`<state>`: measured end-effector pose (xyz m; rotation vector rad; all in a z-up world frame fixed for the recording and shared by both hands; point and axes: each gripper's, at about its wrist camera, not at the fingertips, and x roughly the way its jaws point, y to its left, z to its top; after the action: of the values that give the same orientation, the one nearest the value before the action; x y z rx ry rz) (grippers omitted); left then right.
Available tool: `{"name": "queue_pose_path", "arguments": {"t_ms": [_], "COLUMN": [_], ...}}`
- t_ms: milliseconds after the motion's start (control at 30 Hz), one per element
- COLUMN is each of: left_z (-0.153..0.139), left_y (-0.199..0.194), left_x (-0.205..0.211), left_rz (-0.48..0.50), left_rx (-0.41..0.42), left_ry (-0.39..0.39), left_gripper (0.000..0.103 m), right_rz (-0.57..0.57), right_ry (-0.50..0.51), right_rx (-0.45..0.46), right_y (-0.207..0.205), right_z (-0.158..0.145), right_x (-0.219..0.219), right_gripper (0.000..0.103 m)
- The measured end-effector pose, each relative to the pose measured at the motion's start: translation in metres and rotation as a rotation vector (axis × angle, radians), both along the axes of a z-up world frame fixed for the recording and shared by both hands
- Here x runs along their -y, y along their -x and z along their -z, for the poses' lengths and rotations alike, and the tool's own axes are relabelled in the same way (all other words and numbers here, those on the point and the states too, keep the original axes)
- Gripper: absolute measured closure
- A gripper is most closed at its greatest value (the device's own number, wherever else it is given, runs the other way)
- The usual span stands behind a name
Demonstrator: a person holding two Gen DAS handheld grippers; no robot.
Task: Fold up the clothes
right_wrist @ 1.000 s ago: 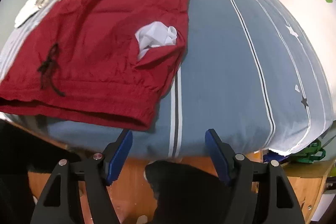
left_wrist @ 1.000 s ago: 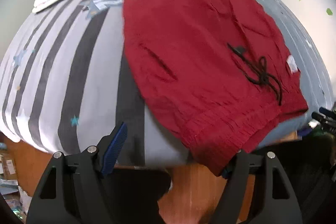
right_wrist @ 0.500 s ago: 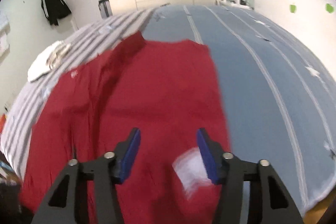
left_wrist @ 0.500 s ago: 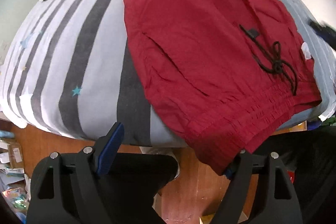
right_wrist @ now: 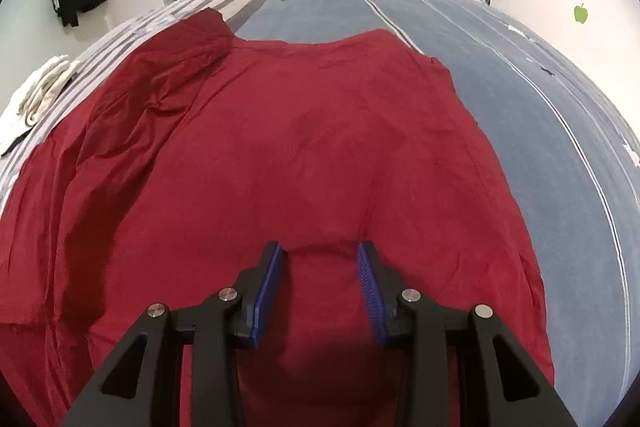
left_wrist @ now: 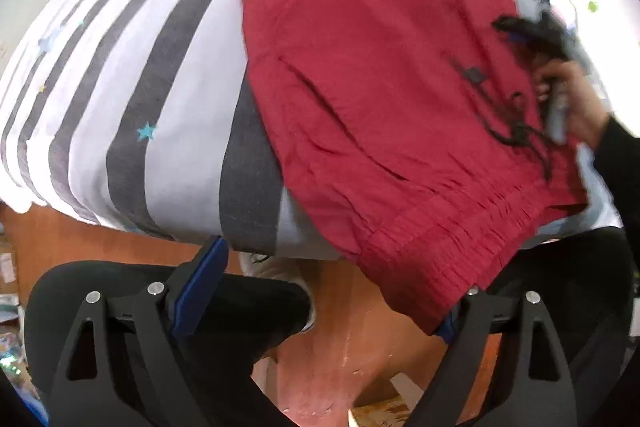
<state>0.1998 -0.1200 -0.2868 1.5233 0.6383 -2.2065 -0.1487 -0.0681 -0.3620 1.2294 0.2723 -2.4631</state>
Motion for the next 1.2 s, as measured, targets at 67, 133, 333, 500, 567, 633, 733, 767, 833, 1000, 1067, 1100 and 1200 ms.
{"name": "queue_pose_path", "arguments": {"t_ms": [67,133,333,500,567,633,733,767,833,1000,1067,1100,1200], "left_z": [-0.013,-0.028,-0.067,-0.066,-0.057,-0.046,-0.033,-0.029,-0.014,0.029,0.05,0.058,0.066], "left_y": [-0.008,-0.02,-0.035,0.012,0.05,0.091,0.144,0.159,0.187,0.235,0.253,0.257,0.262], "left_x": [-0.006,-0.015,-0.003,0.031,0.046,0.067,0.107,0.12,0.161,0.244,0.265,0.27,0.279], "left_rz": [0.037,0.072,0.038,0.005,0.005,-0.001,-0.016,-0.03,-0.089,-0.211,-0.198,-0.183,-0.161], "left_rx": [-0.033,-0.067,-0.215,-0.346,-0.383,-0.385,-0.378,-0.372,-0.334,-0.217,-0.13,-0.119,-0.161], "left_ry": [-0.02,-0.023,0.164,0.328,0.382,0.419,0.473,0.496,0.485,0.416,0.38,0.357,0.33], "left_gripper": [0.018,0.018,0.018,0.018,0.018,0.018,0.018,0.018,0.018,0.018,0.018,0.018,0.032], "right_rz": [-0.001,0.013,0.026,0.088,0.09,0.075,0.047,0.044,0.046,0.082,0.108,0.123,0.164], "right_ry": [-0.011,-0.017,-0.016,0.074,0.086,0.071,0.049,0.037,0.016,-0.02,-0.01,-0.001,-0.007], "right_rx": [-0.01,-0.017,-0.031,-0.05,-0.072,-0.089,-0.12,-0.126,-0.14,-0.158,-0.141,-0.126,-0.075], "right_y": [0.004,0.006,0.009,0.01,0.012,0.018,0.037,0.043,0.056,0.096,0.114,0.123,0.145], "right_z": [0.001,0.002,0.001,-0.019,-0.027,-0.033,-0.039,-0.039,-0.039,-0.036,-0.034,-0.033,-0.021], "right_x": [0.001,-0.002,0.001,-0.014,-0.013,-0.007,0.004,0.007,0.011,0.009,0.003,-0.001,-0.011], "right_gripper": [0.068,0.068,0.068,0.068,0.066,0.066,0.066,0.066,0.066,0.066,0.065,0.063,0.06]}}
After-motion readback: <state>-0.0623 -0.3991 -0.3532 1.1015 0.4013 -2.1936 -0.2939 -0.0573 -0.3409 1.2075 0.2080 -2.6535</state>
